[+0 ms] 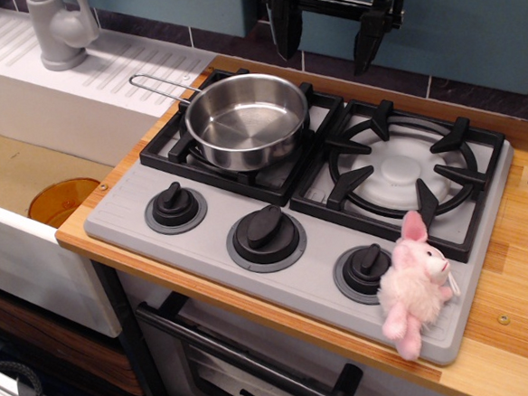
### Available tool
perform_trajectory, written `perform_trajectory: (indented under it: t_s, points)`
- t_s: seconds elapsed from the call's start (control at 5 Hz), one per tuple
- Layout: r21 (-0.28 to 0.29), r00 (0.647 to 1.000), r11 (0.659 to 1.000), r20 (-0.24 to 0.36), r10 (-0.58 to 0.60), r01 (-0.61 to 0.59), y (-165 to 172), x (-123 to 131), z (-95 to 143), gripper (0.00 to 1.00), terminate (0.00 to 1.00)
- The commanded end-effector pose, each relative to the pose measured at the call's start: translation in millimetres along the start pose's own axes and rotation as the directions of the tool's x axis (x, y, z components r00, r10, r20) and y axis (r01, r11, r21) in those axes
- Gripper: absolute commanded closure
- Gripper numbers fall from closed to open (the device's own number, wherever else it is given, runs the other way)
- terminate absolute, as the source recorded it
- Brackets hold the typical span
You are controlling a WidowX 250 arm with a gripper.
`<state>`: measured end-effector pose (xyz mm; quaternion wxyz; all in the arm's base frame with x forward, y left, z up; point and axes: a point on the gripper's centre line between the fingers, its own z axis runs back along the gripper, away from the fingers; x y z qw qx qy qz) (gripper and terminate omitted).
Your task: End effector reaching pot or pan
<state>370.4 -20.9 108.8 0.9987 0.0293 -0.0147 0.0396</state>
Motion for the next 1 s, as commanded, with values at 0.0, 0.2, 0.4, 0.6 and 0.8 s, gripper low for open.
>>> perform_trajectory:
  t_s: [0.0, 0.2, 0.4, 0.6, 0.8]
  points:
    - [0.021, 0.997, 0.999, 0.071, -0.043, 0.042, 18, -12, 1, 0.0, 0.0]
    - [0.026, 0.996, 0.999, 0.077, -0.05, 0.048, 22, -21, -3, 0.0, 0.0]
    - [0.015, 0.996, 0.999, 0.082, -0.041, 0.04, 18, -25, -6, 0.0, 0.0]
    - [0.007, 0.995, 0.999, 0.09, -0.042, 0.042, 16, -23, -11, 0.0, 0.0]
    - [-0.005, 0.988, 0.998, 0.139, -0.059, 0.06, 14, -13, -37, 0.0, 1.0]
